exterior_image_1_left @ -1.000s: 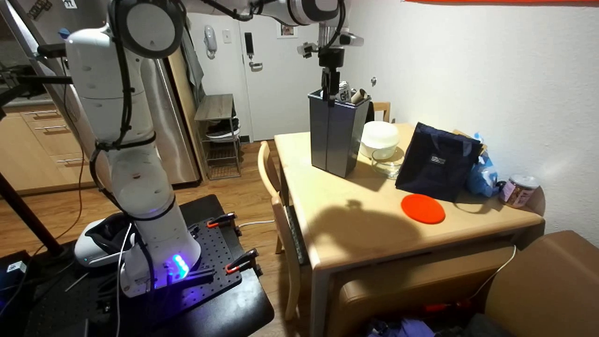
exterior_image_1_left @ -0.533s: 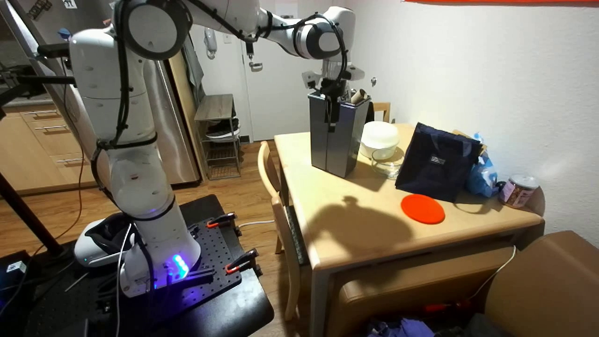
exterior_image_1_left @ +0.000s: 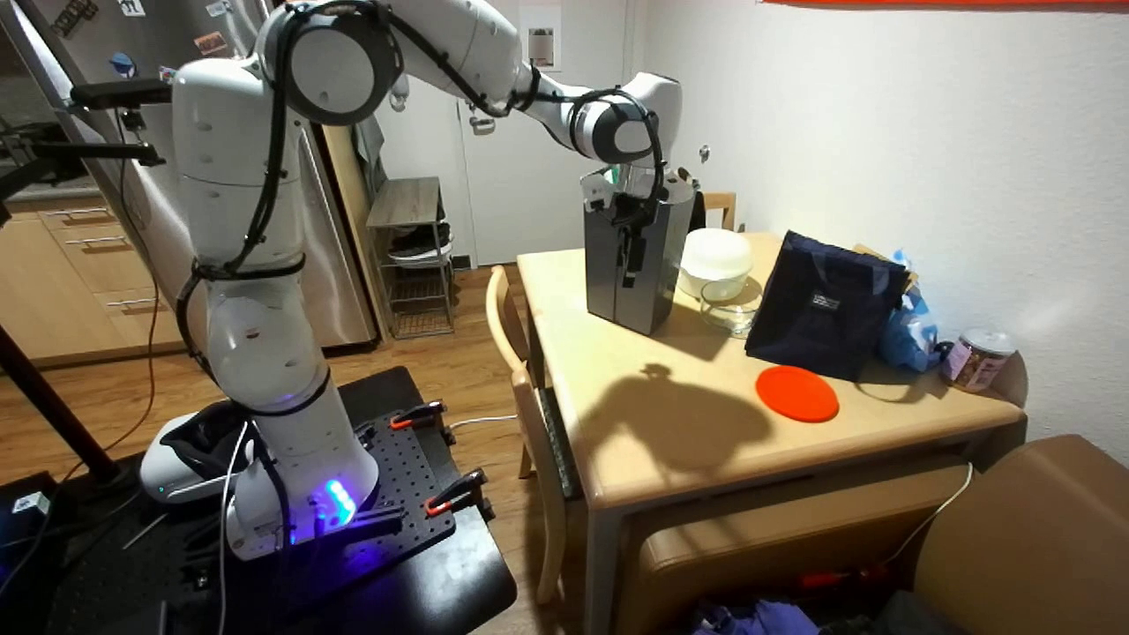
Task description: Put the empty plastic bottle and can into the trash bin
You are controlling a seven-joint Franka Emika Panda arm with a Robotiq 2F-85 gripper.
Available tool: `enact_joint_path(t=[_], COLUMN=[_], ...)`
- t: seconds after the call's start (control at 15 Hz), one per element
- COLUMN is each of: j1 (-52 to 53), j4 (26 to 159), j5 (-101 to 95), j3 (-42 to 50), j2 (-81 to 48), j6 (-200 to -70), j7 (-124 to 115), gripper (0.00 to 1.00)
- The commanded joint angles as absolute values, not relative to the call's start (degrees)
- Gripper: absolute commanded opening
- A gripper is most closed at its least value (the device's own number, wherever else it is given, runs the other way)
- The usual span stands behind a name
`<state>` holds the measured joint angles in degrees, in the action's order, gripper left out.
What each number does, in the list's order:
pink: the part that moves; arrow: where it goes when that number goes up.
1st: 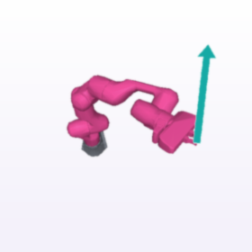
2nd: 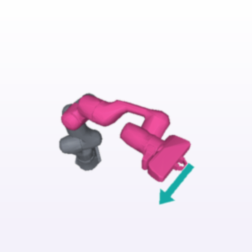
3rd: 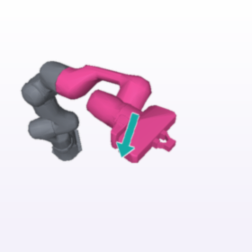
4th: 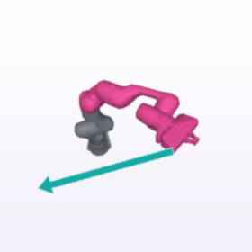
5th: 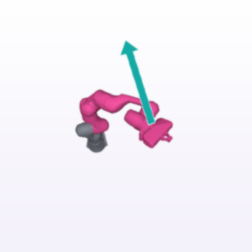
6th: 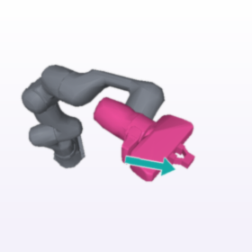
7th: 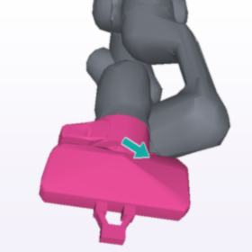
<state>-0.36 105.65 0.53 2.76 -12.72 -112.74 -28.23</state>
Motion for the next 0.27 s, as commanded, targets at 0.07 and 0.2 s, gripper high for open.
enact_joint_path(t=[0.07,0.2], j1=[-1.34,-0.78], j4=[107.89,106.16], j5=[4.13,2.6], j3=[3.62,3.76], j2=[-11.82,-13.15], j6=[-115.47,-113.91], j7=[-26.84,-28.09], gripper=[1.0,1.0])
